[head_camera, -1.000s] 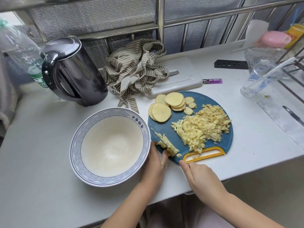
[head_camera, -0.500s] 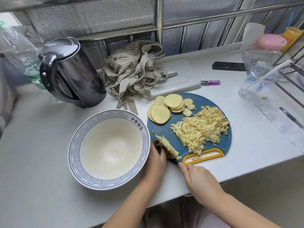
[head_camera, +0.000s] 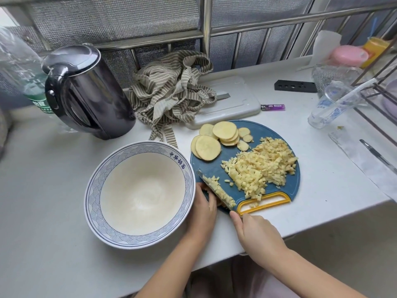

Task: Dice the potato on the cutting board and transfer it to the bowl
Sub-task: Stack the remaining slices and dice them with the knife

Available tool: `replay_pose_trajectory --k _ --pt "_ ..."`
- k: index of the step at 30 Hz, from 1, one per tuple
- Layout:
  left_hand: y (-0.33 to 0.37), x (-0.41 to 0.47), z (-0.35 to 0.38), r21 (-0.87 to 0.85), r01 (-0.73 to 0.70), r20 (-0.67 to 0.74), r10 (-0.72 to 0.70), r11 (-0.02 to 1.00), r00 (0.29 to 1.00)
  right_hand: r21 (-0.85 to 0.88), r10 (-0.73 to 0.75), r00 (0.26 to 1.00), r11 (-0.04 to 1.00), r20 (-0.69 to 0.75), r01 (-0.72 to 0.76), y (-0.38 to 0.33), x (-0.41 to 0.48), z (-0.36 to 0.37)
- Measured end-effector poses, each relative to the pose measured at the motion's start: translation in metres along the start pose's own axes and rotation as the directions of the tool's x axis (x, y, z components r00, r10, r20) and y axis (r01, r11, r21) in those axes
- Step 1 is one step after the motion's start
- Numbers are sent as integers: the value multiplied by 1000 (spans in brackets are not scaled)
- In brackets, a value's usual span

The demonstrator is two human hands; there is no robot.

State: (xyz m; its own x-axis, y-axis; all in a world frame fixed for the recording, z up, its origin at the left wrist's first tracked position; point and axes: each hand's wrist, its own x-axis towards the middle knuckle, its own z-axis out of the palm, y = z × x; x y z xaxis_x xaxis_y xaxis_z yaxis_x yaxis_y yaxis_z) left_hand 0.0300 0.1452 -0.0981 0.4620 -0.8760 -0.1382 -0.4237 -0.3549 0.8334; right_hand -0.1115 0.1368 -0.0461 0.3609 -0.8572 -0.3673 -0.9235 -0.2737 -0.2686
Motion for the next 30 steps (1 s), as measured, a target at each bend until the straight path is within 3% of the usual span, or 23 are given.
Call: replay_pose_trajectory --k 3,7,11,16,23,30 --pt "-1 -1 0 17 -62 -6 62 998 998 0 23 999 1000 23 -23 -2 1 -1" --pt "-5 0 3 -16 -90 -130 87 996 988 22 43 999 999 32 -44 -6 6 -5" --pt "1 -5 -2 15 -145 -119 145 989 982 101 59 998 993 14 -60 -5 11 -7" --pt "-2 -13 0 197 -218 -98 240 956 966 201 37 999 979 21 -41 2 13 -9" --pt "6 -14 7 336 -159 -123 211 928 970 235 17 1000 972 6 -18 14 12 -9" --pt "10 -16 17 422 -71 -123 134 904 983 -57 -46 999 997 -3 46 6 4 -9"
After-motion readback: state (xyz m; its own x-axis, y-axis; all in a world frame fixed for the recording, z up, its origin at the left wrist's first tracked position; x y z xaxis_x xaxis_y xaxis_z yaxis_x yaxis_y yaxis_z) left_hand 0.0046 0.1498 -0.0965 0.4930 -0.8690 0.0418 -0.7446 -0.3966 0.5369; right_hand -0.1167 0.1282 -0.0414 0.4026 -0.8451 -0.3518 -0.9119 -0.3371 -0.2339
